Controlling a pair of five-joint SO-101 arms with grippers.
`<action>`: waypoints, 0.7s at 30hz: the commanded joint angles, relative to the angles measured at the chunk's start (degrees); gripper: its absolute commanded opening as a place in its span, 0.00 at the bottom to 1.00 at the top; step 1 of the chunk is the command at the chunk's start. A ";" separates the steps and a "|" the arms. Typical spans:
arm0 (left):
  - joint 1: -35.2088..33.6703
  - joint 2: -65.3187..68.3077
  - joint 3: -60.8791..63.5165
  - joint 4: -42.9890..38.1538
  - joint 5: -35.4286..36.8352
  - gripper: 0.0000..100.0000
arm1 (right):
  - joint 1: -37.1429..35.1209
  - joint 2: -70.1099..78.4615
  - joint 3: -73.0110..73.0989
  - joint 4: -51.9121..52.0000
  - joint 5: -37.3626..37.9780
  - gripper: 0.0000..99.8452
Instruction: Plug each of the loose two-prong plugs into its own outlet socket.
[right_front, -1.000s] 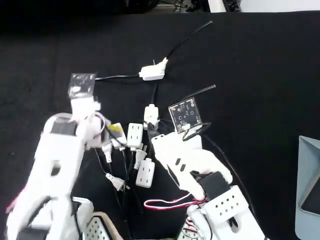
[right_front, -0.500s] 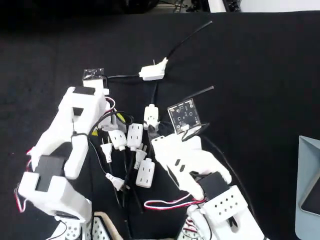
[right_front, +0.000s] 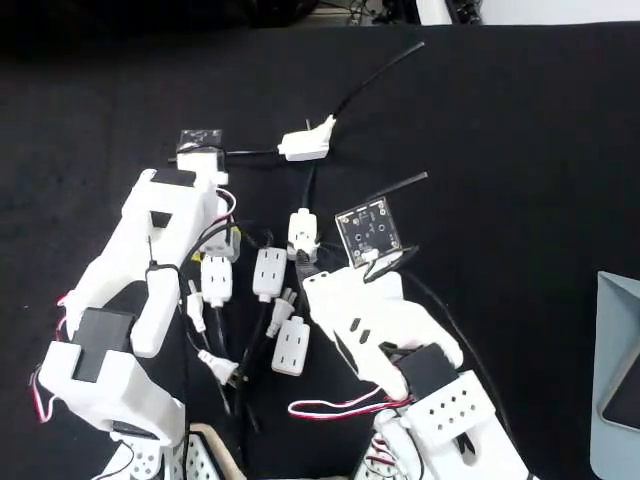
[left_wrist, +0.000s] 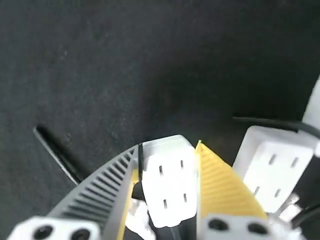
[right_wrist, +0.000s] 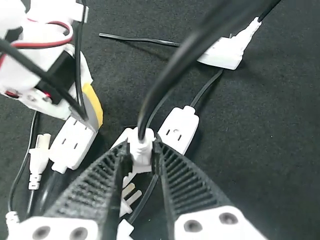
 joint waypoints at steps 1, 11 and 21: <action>0.04 0.00 -1.27 -4.04 -13.80 0.15 | 0.88 -0.31 -0.48 -0.88 -0.70 0.01; -0.04 -0.62 -1.36 -7.12 -40.44 0.26 | 0.97 -0.31 -0.40 -0.79 -0.70 0.01; -2.86 -5.10 -1.98 -1.85 -40.35 0.28 | 0.97 -0.40 0.40 -1.14 -0.70 0.01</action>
